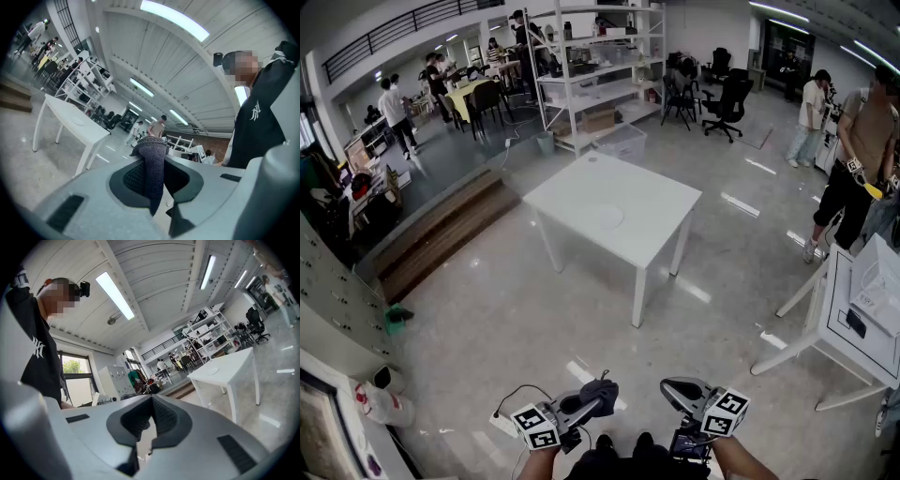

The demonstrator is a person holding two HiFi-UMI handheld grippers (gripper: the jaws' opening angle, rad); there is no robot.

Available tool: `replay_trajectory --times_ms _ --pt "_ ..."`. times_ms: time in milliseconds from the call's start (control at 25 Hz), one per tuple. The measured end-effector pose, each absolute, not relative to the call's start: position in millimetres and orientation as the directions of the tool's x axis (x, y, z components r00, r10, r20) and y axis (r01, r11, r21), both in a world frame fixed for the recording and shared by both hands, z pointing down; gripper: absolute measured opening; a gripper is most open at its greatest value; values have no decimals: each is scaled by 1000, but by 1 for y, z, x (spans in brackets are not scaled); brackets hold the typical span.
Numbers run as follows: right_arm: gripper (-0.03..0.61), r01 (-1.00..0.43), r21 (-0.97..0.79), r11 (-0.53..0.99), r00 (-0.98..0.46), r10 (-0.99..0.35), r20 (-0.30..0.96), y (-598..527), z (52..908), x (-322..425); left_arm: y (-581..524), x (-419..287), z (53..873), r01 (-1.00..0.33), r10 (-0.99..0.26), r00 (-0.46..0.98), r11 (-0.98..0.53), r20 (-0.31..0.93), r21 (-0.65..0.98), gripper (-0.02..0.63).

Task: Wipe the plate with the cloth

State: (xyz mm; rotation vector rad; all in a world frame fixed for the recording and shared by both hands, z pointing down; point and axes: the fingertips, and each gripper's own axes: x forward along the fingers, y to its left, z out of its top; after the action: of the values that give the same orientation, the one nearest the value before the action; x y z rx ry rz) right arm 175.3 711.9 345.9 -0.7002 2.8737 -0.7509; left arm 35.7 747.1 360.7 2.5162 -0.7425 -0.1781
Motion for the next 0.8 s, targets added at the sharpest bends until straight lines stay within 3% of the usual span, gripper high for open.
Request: replay_trajectory --times_ms 480,800 --pt "5 -372 -506 778 -883 -465 -66 695 332 201 742 59 359 -499 -563 826 -718 16 486 54" --pt "6 -352 -525 775 -895 -442 -52 688 354 227 734 80 376 -543 -597 801 -698 38 467 54"
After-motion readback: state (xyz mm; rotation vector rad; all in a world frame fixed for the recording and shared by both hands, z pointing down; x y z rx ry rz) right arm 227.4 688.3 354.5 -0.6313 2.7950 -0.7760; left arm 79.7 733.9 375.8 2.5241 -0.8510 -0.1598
